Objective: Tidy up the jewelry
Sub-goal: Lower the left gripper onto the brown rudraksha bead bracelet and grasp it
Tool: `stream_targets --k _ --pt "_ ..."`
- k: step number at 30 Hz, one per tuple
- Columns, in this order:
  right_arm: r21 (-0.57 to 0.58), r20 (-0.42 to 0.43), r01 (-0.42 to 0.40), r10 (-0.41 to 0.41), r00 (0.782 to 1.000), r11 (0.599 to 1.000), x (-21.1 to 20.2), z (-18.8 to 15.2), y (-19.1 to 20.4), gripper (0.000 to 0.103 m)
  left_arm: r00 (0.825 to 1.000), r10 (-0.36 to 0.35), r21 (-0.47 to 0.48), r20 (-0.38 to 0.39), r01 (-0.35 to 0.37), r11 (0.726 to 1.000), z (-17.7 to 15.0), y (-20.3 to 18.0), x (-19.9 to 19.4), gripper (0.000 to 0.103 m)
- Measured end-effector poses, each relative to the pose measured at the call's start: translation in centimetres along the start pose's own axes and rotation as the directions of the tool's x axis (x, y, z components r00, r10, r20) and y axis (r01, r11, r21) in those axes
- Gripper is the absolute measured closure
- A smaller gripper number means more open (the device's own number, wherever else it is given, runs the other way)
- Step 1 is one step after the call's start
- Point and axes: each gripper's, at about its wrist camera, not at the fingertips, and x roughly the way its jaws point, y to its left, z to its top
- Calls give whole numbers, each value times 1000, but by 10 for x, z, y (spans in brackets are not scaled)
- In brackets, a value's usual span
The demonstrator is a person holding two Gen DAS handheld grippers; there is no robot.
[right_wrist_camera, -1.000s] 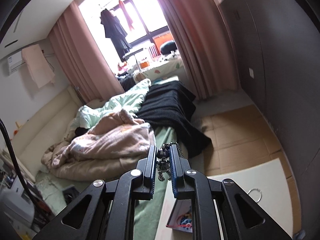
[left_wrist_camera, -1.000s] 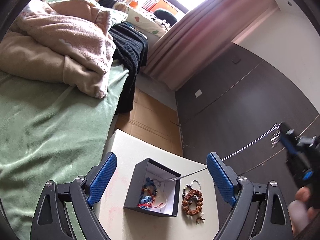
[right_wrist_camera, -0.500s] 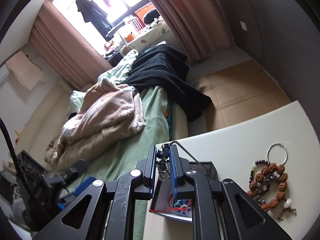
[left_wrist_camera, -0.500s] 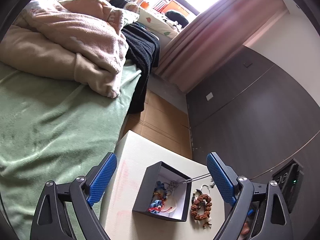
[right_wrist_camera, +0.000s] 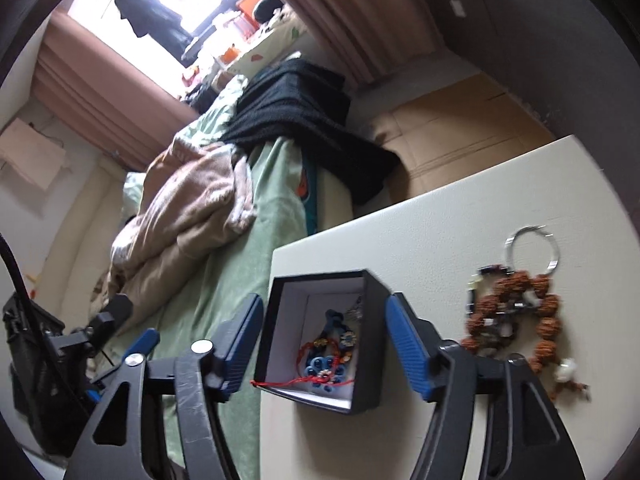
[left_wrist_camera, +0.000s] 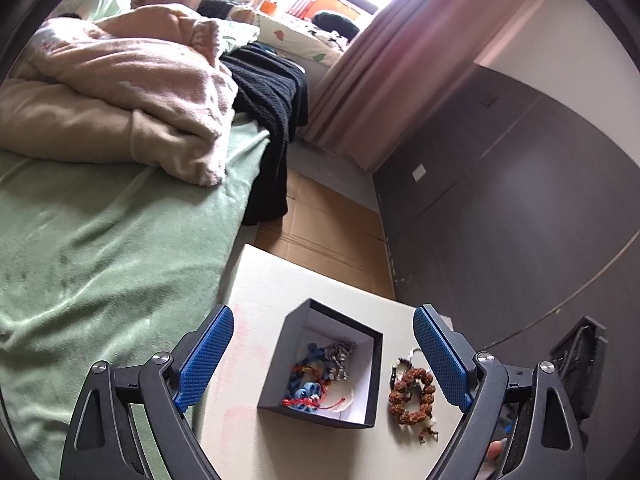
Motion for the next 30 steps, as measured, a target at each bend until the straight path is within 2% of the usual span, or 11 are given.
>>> stream_targets --k 9,12,17,21,23,30 --pt "102 81 39 -47 996 994 -61 -10 -48 34 999 -25 106 -31 28 994 -24 -45 9 12" --pt "123 105 77 -90 990 989 -76 -17 -60 34 999 -26 159 -47 33 987 -33 -64 16 12" --pt "160 87 110 -125 988 981 -92 -26 -81 34 994 -26 231 -102 49 972 -53 -92 36 12" --pt "206 64 155 -172 983 966 -105 -34 -104 34 984 -12 290 -180 65 955 -71 -114 58 17" --pt "242 35 172 -185 982 955 -107 -36 -118 34 976 -17 306 -217 84 948 -81 -122 66 23" --pt "325 -9 144 -149 989 935 -109 -29 -154 34 960 37 414 -276 84 906 -115 -154 99 33"
